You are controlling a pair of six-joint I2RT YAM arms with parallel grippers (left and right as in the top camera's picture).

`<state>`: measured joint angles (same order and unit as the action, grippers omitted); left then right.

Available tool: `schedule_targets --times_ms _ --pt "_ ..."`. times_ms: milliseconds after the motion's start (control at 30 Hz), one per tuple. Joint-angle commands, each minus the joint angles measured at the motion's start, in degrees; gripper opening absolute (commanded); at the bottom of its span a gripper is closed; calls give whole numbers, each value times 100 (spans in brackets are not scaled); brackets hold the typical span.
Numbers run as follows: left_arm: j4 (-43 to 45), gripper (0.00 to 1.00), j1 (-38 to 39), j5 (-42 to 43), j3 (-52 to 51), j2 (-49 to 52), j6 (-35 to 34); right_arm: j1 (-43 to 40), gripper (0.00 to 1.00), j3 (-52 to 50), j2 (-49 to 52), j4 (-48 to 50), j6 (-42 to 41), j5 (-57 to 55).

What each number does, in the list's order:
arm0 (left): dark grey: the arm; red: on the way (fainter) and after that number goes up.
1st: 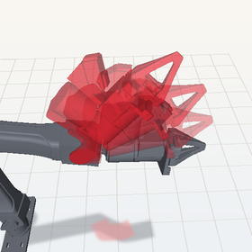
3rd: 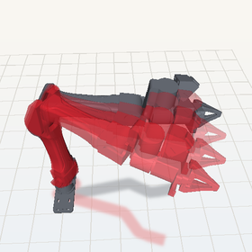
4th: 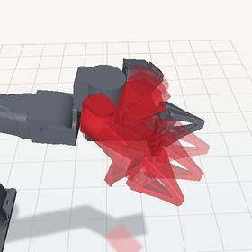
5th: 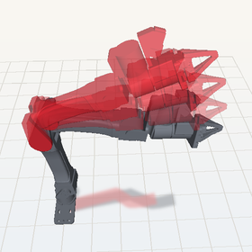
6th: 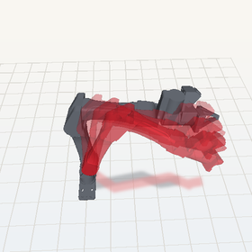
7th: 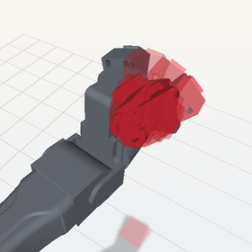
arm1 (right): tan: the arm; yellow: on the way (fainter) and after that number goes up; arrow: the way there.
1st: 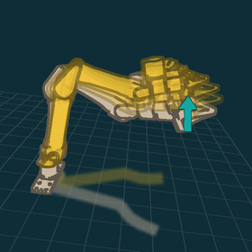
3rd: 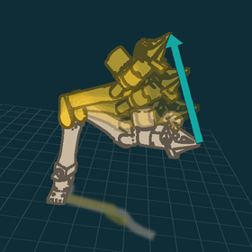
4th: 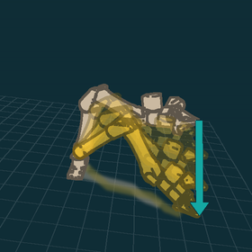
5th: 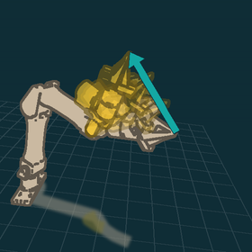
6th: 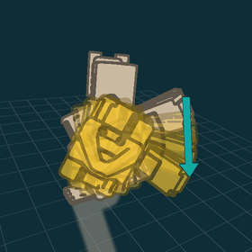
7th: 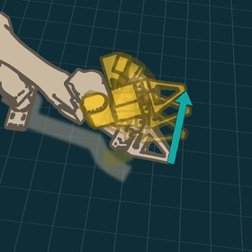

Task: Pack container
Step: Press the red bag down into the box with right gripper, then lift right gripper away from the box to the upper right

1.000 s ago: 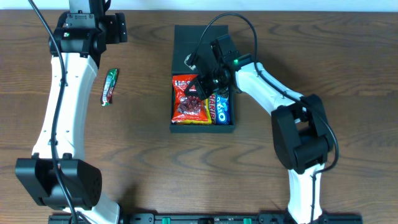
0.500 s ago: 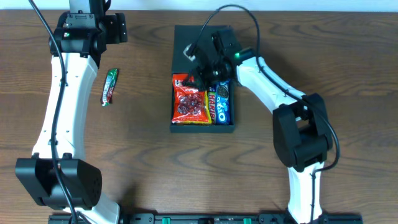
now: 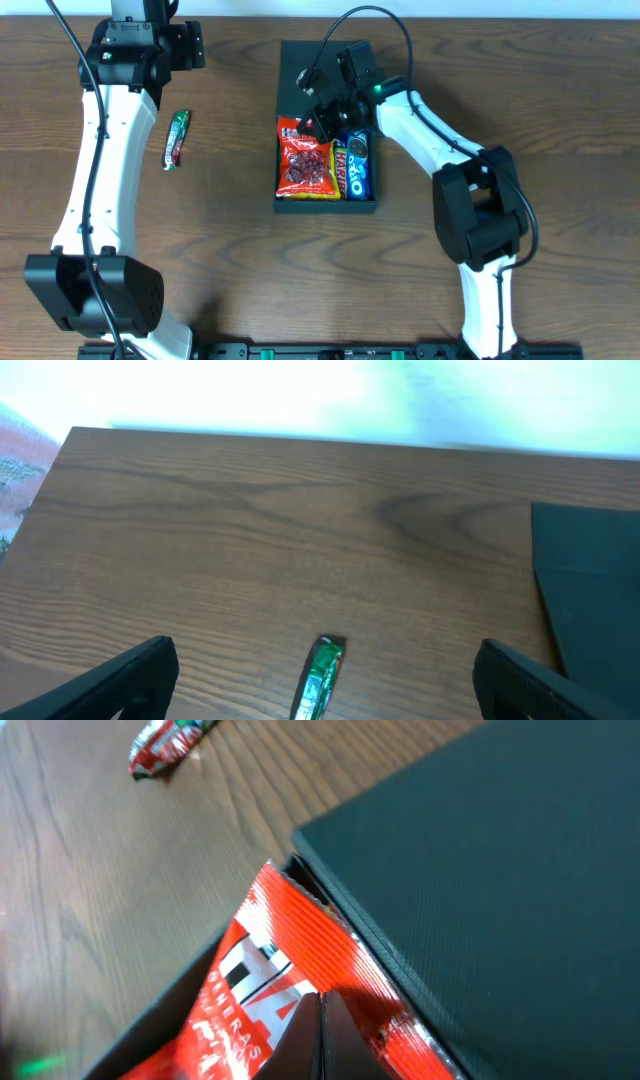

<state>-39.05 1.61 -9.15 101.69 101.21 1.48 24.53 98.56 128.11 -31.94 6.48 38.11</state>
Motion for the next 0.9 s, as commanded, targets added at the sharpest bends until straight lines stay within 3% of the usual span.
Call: schedule_targets --times_ms 0,533,733,867 --pt "-15 95 -9 24 20 35 -42 52 1 -9 140 -35 -26 -81" --pt "-151 95 -15 20 15 37 -15 -557 1 826 -1421 -632 -129 118" --pt "-293 95 -258 96 -365 378 470 -1099 1 826 -1904 -1016 -107 116" --pt "-212 95 -306 256 -483 966 1237 -1460 1 826 -2065 -1403 227 114"
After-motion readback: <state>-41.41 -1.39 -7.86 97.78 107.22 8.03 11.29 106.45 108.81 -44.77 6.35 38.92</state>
